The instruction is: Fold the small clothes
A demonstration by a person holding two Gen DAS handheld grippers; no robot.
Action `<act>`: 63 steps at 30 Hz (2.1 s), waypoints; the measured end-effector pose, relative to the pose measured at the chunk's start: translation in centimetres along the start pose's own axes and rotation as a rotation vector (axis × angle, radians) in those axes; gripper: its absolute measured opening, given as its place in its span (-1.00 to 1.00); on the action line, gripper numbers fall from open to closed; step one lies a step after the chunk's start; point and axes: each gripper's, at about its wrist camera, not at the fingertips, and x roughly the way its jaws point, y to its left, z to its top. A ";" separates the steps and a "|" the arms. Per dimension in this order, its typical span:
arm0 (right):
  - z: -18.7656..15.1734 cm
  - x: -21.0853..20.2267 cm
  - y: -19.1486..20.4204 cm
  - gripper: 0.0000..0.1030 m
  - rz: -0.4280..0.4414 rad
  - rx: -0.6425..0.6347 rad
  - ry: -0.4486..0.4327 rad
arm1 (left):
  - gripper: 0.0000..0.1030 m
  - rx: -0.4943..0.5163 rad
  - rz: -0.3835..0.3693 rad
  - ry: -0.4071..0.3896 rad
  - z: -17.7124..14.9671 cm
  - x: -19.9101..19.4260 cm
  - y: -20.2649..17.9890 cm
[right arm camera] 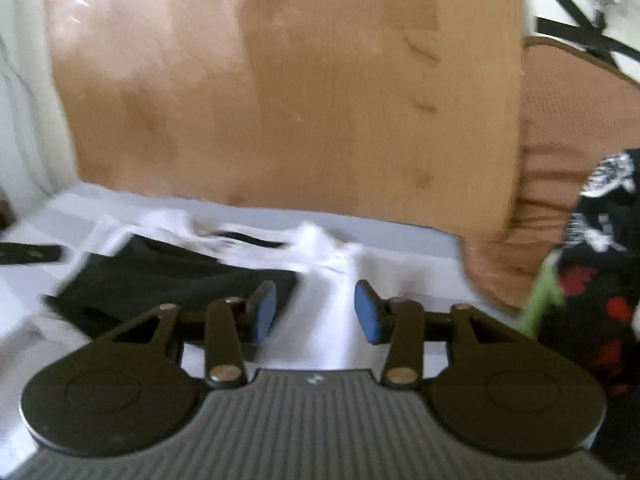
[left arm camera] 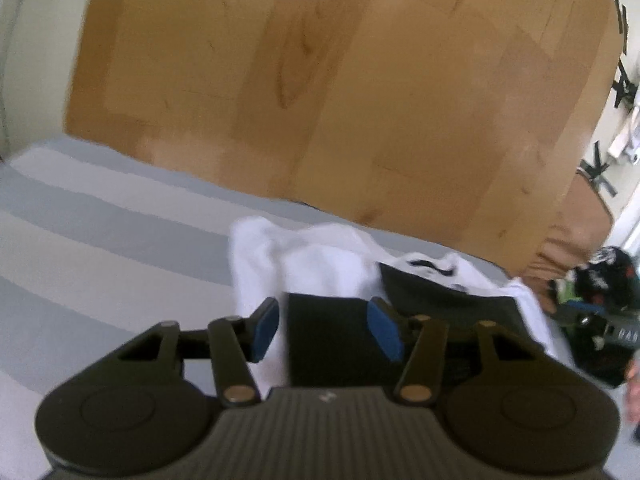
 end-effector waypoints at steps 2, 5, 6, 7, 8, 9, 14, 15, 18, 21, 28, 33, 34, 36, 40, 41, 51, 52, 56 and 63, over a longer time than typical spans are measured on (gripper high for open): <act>0.0 1.4 0.8 -0.10 0.071 0.044 0.033 | -0.04 -0.020 -0.033 0.061 0.3 1.3 -0.7; -0.4 2.6 0.7 -0.09 0.077 0.101 0.050 | -0.03 0.025 -0.021 0.087 0.4 2.5 -2.5; -0.6 3.0 0.3 -0.07 0.079 0.138 0.060 | -0.03 0.035 -0.019 0.090 0.5 2.7 -2.9; -0.8 3.2 0.0 -0.08 0.103 0.192 0.073 | -0.03 0.038 -0.022 0.095 0.5 2.9 -3.3; -1.3 3.6 -0.4 -0.42 0.156 0.252 0.089 | -0.03 0.038 -0.025 0.101 0.5 3.1 -3.5; -1.7 4.0 -0.4 -0.74 0.201 0.275 0.108 | -0.06 0.039 -0.024 0.109 0.6 3.5 -3.7; -1.4 1.2 0.6 -0.88 0.108 0.147 -0.003 | -0.54 0.051 -0.004 0.151 0.1 5.4 -4.8; -1.5 1.0 0.5 -0.88 0.092 0.130 -0.002 | -0.52 0.056 -0.005 0.149 0.0 5.4 -5.1; -2.4 1.6 0.3 -0.77 0.041 0.098 0.063 | -0.53 0.088 0.009 0.146 -0.3 5.5 -6.0; -2.6 1.2 -0.6 -0.48 0.009 0.126 0.076 | -0.35 0.097 0.030 0.132 0.0 4.8 -6.5; -1.8 -1.5 0.5 -0.48 0.141 0.213 -0.155 | -0.38 0.081 -0.010 0.043 1.1 3.3 -7.9; -4.3 4.5 -1.5 -0.71 0.154 0.366 0.055 | -0.45 0.321 0.205 0.067 -2.5 7.3 -9.5; -4.3 4.0 -1.6 -0.58 0.144 0.385 0.047 | -0.45 0.354 0.237 0.065 -2.8 6.7 -10.1; -6.0 1.5 -1.4 -0.14 0.099 0.375 -0.046 | -0.45 0.345 0.213 0.060 -2.8 4.5 -10.4; -12.0 -3.1 -0.7 -0.09 0.055 0.397 -0.122 | -0.09 0.333 0.144 -0.039 -4.4 -1.7 -10.4; -13.3 -3.8 -0.6 -0.09 0.028 0.403 -0.133 | -0.09 0.337 0.125 -0.025 -5.5 -2.7 -10.4; -17.7 -5.7 0.9 -0.17 0.004 0.374 -0.126 | -0.06 0.326 0.146 0.030 -14.2 -8.2 -7.6; -17.9 -5.2 1.4 -0.58 0.027 0.360 -0.111 | -0.06 0.336 0.151 0.006 -14.8 -9.0 -7.4; -19.6 -4.9 2.4 -0.97 0.012 0.284 -0.119 | -0.02 0.396 0.217 -0.038 -15.7 -9.4 -8.4; -20.8 -3.7 1.4 -0.97 0.055 0.413 -0.167 | 0.01 0.391 0.222 -0.039 -15.8 -9.4 -8.2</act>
